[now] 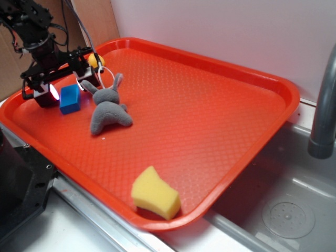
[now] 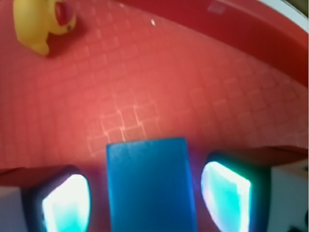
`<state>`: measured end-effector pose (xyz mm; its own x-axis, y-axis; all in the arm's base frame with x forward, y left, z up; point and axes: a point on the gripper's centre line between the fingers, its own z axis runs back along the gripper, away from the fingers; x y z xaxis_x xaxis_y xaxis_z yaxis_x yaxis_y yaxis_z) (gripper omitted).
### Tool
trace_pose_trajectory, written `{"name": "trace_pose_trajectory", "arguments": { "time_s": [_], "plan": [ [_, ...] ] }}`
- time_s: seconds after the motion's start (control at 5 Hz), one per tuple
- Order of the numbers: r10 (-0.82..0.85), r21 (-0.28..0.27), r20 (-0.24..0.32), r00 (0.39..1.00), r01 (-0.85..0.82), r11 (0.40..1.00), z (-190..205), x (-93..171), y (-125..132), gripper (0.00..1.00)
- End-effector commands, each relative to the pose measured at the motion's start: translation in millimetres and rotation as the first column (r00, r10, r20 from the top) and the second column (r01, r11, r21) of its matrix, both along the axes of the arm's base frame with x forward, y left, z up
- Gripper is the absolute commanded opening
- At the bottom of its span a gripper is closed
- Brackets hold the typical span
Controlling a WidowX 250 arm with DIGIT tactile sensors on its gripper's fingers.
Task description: Grab the blue block.
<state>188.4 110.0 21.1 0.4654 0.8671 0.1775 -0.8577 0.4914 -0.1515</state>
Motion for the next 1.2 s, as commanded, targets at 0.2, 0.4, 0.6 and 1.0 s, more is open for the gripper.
{"name": "trace_pose_trajectory", "arguments": {
  "time_s": [0.2,0.4,0.6,1.0],
  "plan": [
    [0.039,0.086,0.012,0.999,-0.04,0.995,-3,-4,2,0.0],
    [0.043,0.095,-0.005,0.999,-0.043,0.995,-2,-3,1,0.0],
    [0.027,0.082,-0.002,1.0,-0.027,0.996,39,0,-4,0.0],
    [-0.202,0.044,0.016,0.979,0.201,0.979,112,16,-33,0.0]
  ]
}}
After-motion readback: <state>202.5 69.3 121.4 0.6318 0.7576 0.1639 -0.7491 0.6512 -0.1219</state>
